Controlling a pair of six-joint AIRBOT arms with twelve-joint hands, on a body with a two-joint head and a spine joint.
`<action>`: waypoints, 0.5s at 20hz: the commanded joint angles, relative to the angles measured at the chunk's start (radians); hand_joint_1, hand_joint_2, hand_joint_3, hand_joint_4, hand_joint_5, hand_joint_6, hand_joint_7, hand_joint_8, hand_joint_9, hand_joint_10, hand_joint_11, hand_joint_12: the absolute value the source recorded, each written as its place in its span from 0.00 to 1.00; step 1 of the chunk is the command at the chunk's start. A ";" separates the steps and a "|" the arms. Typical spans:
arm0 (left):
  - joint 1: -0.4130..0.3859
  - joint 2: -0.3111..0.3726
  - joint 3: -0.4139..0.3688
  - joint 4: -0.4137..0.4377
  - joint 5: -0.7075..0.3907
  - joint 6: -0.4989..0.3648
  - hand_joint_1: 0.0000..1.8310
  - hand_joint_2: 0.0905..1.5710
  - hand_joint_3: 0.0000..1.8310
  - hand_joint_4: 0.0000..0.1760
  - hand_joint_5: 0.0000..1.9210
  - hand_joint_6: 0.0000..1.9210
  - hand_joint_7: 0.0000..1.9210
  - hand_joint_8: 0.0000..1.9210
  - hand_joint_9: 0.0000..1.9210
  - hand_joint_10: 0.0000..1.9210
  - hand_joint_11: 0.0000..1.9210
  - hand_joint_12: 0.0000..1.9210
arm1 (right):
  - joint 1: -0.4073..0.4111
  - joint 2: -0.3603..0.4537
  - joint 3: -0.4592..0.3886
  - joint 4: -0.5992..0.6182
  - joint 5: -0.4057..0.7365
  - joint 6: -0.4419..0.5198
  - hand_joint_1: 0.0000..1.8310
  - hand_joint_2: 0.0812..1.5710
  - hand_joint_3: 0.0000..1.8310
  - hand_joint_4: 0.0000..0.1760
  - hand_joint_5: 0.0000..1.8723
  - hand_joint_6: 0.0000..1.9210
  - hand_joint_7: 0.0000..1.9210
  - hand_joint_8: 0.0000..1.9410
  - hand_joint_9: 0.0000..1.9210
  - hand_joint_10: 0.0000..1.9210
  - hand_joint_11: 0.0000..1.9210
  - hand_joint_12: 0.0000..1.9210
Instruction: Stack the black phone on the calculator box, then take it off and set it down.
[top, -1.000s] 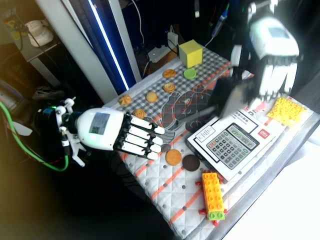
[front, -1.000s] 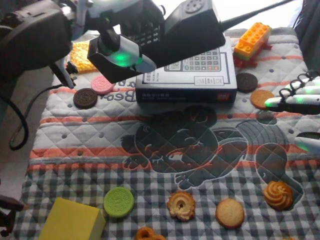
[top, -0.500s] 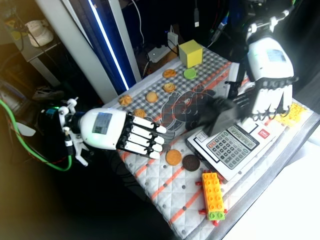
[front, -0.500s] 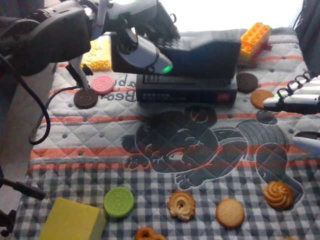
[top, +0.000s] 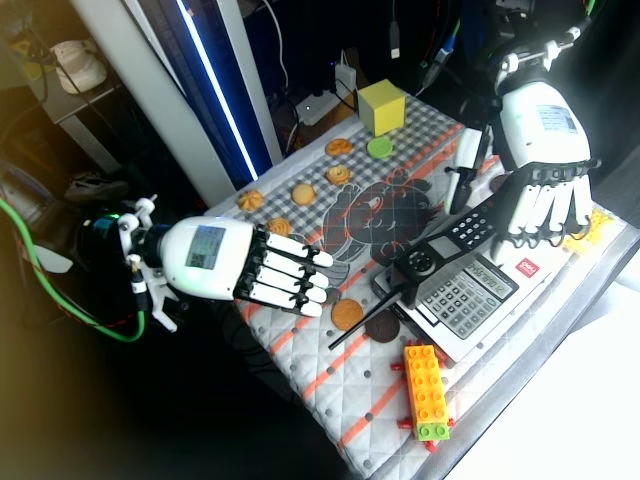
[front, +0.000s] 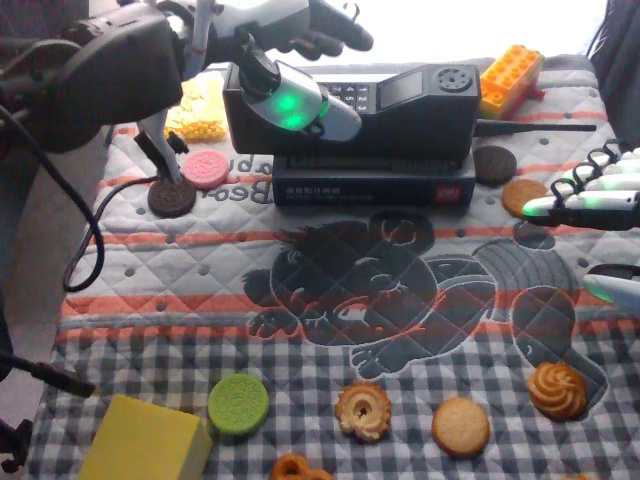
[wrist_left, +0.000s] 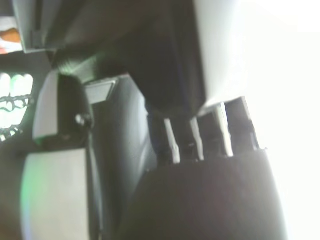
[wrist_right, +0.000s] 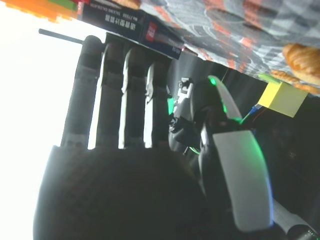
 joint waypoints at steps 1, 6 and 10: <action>-0.003 0.019 -0.012 -0.005 -0.133 -0.004 0.36 0.57 0.00 0.73 0.17 0.00 0.20 0.00 0.20 0.01 0.00 0.52 | 0.013 0.002 0.006 0.017 0.117 0.006 0.28 0.86 0.00 0.39 0.26 0.00 0.29 0.00 0.26 0.00 0.25 0.03; 0.011 0.078 -0.095 -0.008 -0.250 -0.005 0.33 0.60 0.00 0.96 0.09 0.00 0.10 0.00 0.11 0.00 0.00 0.29 | 0.018 0.002 0.006 0.017 0.122 0.009 0.27 0.86 0.00 0.33 0.27 0.00 0.29 0.00 0.27 0.00 0.28 0.04; 0.053 0.175 -0.219 0.046 -0.398 -0.051 0.30 0.59 0.00 0.98 0.10 0.00 0.12 0.00 0.11 0.01 0.00 0.24 | 0.022 -0.001 0.003 0.024 0.155 0.014 0.27 0.83 0.00 0.37 0.27 0.00 0.27 0.00 0.24 0.00 0.24 0.02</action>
